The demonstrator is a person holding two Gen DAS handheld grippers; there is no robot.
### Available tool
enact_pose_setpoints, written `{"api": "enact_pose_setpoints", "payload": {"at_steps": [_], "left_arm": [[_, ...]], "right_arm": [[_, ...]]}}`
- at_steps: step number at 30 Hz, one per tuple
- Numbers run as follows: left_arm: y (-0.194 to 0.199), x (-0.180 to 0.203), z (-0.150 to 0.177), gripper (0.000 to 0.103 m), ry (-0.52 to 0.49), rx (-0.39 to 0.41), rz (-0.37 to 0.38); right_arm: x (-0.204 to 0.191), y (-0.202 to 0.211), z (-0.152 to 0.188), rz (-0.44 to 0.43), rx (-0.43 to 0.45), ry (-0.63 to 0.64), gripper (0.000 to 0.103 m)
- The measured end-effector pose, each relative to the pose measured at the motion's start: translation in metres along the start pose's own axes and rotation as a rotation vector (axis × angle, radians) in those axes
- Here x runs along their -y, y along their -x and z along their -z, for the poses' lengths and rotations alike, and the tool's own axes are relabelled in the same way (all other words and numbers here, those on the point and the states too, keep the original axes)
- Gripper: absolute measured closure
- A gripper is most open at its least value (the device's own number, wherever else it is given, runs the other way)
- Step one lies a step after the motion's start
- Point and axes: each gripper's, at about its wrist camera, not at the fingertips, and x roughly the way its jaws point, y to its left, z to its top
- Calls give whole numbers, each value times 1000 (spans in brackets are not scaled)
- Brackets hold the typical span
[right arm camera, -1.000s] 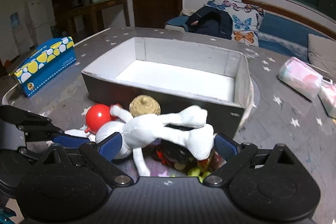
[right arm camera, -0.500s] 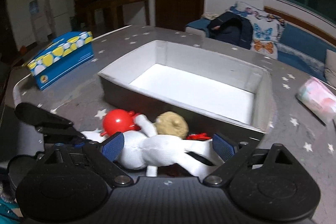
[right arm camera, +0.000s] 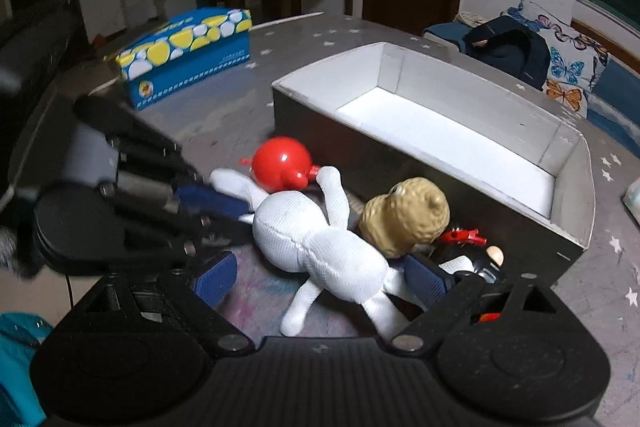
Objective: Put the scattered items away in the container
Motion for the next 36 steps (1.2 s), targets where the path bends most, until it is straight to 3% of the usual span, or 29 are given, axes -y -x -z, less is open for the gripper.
{"api": "enact_pose_setpoints", "payload": {"at_steps": [6,12,14,19,23,29,36], "left_arm": [[-7,7,0,84,-75,-6,22],[-12,4,0,85,-38,-2,36],[-12,4,0,91,-33,4,34],[-7,-2,1,94,18,13,54],[3,-2,-1,95,34,32,47],[27,-6,-23,95,66,117,70],[21,-11,-83,95,66,232,66]], "right_arm": [[0,-11,-1,43,-12,15,29],[-2,-15,2,45,-13,19,41],[-2,-14,3,45,-13,16,47],[-3,-9,8,38,-12,17,50],[-5,-3,13,53,-6,15,68],[-2,28,8,88,77,24,70],[35,48,-26,200,169,26,70]]}}
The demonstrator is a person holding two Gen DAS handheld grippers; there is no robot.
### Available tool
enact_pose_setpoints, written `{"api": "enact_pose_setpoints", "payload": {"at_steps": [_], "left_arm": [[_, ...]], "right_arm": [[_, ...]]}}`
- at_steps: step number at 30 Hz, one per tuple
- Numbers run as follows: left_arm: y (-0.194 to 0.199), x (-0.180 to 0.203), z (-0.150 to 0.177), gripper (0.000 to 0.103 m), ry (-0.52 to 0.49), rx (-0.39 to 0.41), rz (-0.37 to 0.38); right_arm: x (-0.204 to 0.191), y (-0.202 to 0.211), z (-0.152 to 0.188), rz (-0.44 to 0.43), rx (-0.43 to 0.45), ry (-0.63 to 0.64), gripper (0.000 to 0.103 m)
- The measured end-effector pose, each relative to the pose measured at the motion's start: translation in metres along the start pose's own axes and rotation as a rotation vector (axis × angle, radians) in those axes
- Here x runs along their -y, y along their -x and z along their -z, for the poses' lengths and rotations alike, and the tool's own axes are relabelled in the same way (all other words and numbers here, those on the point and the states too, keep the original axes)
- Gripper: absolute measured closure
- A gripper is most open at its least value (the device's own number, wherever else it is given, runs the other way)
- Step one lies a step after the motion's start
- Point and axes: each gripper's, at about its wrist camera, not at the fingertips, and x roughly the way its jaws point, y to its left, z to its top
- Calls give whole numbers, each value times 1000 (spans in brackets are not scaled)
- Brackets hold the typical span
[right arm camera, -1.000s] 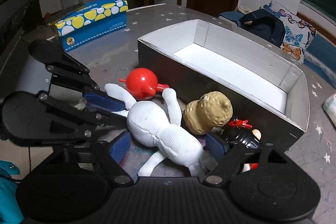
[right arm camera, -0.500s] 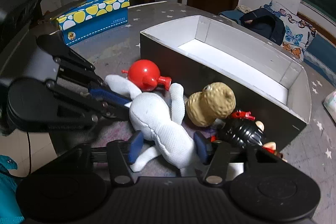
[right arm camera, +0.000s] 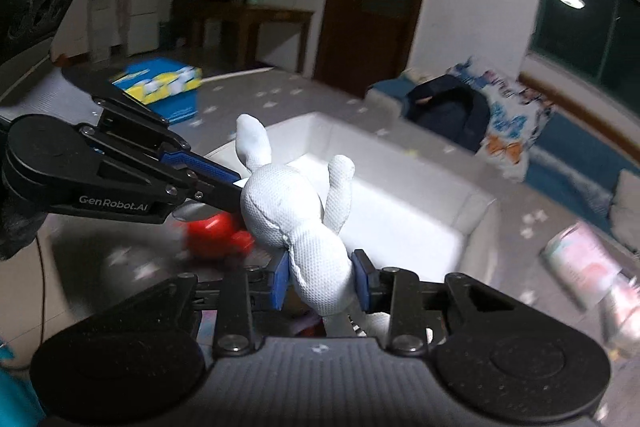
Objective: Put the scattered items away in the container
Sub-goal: 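Lift the rabbit plush over the box wall and open both grippers inside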
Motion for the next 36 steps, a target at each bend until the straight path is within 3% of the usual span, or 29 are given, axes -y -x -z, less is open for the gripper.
{"api": "enact_pose_setpoints", "payload": {"at_steps": [7,15,19,22,26,34,36], "left_arm": [[-64,-18,-43,95,26,-23,-14],[-126,-42,-52,95,78,-117,-33],[-140,-50,-49,91,116,-136,-42],[-142,-52,-47,91,124,-133,-50],[-137,-52,-45,87,145,-139,-59],[-101,-39,-41,84,143,-84,-41],[-91,-33,-38,84,136,-76,-34]], "right_arm": [[45,-43,-32,57,-31,33,70],[72,-114,-42,40,-127,63,69],[81,-136,-40,73,-151,48,63],[86,-137,-36,83,-145,20,55],[92,-128,-35,99,-119,-7,55],[86,-78,-31,101,-34,-64,53],[81,-64,-26,94,-17,-74,48]]}}
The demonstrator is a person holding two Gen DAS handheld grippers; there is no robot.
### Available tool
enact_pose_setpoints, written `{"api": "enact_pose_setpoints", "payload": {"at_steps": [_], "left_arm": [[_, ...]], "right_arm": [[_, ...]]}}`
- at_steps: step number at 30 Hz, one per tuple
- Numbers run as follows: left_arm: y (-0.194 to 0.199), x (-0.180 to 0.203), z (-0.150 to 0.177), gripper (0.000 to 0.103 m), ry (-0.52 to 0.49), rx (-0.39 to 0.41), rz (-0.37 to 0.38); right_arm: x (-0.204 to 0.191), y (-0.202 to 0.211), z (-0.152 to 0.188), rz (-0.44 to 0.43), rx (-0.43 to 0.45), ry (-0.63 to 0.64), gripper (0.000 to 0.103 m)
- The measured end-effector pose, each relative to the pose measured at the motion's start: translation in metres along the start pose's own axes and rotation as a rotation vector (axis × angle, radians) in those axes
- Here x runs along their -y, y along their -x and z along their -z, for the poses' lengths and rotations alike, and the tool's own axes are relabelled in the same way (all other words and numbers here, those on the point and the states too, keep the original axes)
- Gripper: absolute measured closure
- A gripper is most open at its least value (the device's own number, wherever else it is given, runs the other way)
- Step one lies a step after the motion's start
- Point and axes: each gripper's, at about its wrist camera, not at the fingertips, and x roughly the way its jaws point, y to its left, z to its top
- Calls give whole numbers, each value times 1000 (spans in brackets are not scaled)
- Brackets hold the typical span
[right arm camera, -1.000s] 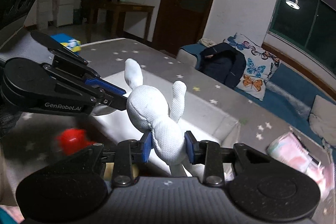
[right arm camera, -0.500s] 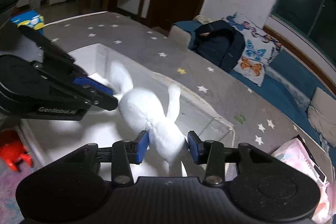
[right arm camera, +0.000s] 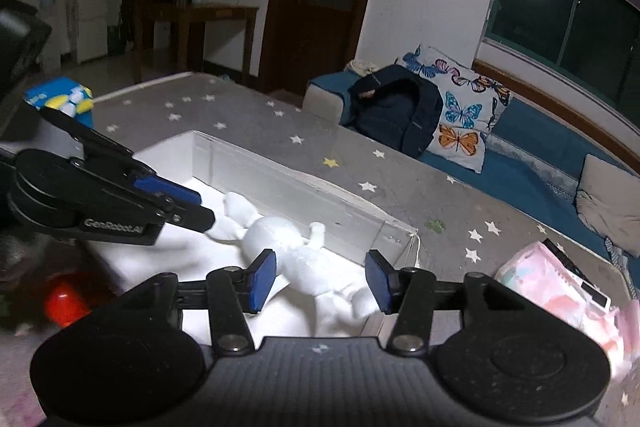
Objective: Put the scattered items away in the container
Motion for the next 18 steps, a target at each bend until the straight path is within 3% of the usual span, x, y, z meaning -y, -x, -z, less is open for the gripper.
{"api": "enact_pose_setpoints", "payload": {"at_steps": [2,12,18], "left_arm": [[9,5,6,84,-6,5,12],[48,30,45,81,-29,14,57],[60,31,65,79,1,-2,77]], "right_arm": [[-5,13,7,-6,10,-7,42],[-29,59,46,-61,13,-46,41],[-53,60,60,-110,6,-32,42]]}}
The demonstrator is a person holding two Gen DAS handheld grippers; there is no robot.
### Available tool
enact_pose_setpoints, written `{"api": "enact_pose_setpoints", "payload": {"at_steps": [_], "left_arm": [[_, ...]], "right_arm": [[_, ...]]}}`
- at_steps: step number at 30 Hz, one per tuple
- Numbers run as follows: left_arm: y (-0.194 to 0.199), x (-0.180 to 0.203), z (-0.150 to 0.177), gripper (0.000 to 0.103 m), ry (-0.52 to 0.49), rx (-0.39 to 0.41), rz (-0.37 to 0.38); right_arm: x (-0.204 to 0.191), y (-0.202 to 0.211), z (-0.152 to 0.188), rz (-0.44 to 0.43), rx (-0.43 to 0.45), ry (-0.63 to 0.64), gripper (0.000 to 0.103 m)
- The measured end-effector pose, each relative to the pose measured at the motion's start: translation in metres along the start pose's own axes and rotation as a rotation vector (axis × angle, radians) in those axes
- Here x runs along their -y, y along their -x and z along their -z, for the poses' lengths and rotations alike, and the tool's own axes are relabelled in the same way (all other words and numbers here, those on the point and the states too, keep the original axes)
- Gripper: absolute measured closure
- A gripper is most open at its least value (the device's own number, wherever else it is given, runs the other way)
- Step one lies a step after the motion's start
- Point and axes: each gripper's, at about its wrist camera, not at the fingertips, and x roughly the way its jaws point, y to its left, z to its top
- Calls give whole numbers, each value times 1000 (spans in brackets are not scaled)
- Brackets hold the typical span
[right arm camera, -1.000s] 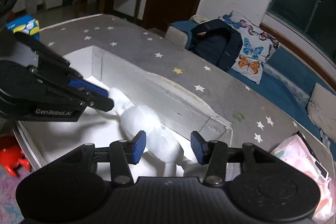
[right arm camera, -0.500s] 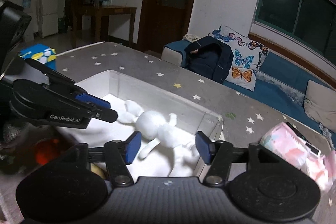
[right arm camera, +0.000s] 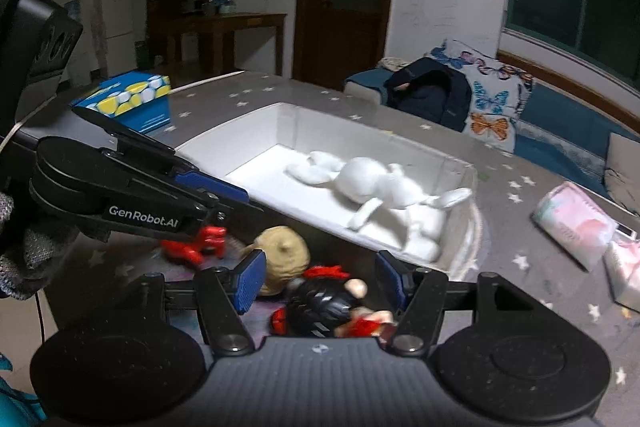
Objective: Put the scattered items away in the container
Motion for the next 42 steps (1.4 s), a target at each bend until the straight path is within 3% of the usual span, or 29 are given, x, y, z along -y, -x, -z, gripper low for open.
{"api": "enact_pose_setpoints", "payload": {"at_steps": [10,22,35,42], "left_arm": [[4,-8,7,79,25,-14,1],[-10,-20,3,76,97,-43,107],[-20,-7,-8,68,-33,-103,148],[-28,-16,-12,62,4,-134,177]], "right_arm": [[-24,-30,2,-24,-20,55,47],[-21,-44,3,-35,-32,56,53],[-25,-48,5,-63,-23,117,59],[-27,-51,4,-49,-24,119,65]]}}
